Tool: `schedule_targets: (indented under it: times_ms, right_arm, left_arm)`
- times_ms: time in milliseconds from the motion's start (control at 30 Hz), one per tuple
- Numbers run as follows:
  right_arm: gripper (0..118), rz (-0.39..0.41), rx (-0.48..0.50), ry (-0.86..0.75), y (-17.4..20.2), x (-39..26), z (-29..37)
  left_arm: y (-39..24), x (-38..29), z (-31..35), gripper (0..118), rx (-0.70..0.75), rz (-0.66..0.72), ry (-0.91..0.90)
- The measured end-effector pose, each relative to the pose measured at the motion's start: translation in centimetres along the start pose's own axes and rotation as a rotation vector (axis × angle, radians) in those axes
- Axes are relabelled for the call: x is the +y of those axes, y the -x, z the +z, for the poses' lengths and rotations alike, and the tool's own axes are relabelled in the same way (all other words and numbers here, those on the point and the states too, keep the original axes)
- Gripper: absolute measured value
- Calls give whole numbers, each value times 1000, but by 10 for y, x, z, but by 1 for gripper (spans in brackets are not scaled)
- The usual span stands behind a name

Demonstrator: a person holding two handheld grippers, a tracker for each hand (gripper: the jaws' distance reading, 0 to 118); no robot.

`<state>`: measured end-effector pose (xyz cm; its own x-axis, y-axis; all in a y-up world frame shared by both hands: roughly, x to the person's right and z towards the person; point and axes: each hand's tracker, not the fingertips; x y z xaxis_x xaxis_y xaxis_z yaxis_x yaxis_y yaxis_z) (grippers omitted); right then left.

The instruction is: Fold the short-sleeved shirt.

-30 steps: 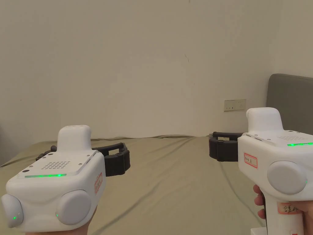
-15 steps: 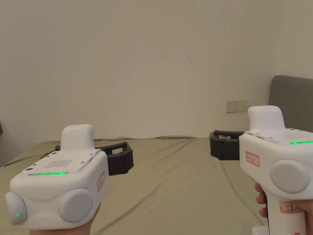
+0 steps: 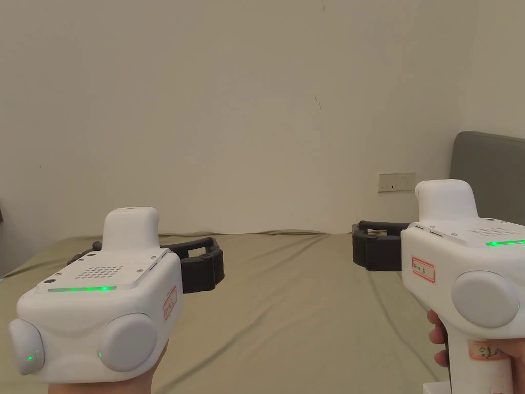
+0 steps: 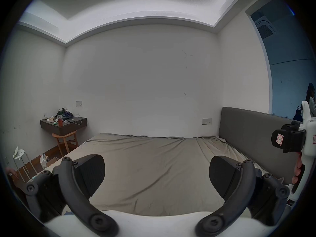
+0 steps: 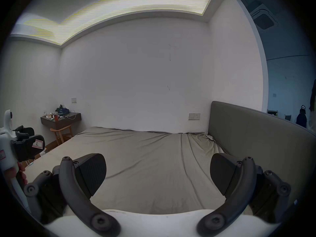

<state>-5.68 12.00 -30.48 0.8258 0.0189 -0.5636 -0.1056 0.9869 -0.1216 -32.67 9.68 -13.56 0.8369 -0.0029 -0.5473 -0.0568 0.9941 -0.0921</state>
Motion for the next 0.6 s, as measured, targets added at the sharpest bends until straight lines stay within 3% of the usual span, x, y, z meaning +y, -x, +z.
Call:
schedule_targets:
  times_ms: [600]
  right_arm:
    - [118, -2, 0, -3, 1, 0, 1]
  left_arm:
    - [3, 4, 3, 118, 3, 2, 5]
